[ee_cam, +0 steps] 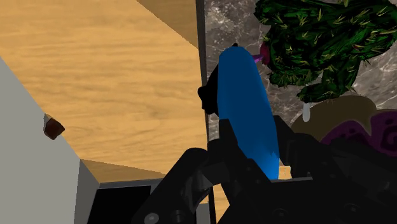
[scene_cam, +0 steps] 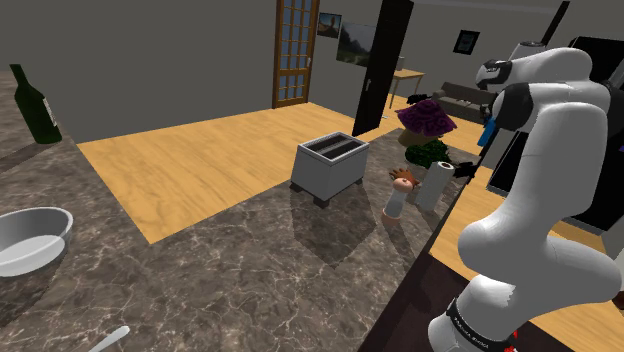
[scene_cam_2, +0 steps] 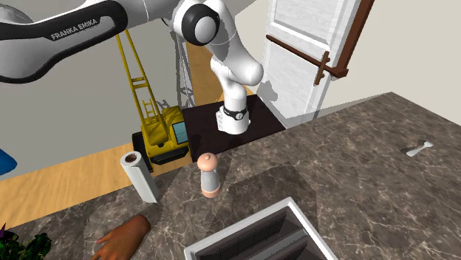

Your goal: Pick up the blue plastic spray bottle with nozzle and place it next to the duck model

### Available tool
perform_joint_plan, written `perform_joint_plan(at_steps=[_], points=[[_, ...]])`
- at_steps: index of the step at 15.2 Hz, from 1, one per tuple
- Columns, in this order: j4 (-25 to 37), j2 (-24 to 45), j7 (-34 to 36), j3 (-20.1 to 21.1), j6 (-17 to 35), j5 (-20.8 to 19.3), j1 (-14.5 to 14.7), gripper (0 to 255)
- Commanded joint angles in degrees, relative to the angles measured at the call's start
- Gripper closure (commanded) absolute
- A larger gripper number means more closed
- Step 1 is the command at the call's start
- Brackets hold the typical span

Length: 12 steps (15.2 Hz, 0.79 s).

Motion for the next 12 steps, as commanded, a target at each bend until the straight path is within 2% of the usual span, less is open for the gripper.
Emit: perform_joint_plan(at_steps=[1,12], points=[[-1.8,-0.1,0.1,0.0,1.7,-0.1,0.2,255],[-9.7,0.3,0.5,0.1,10.0,-0.1,0.7,255]])
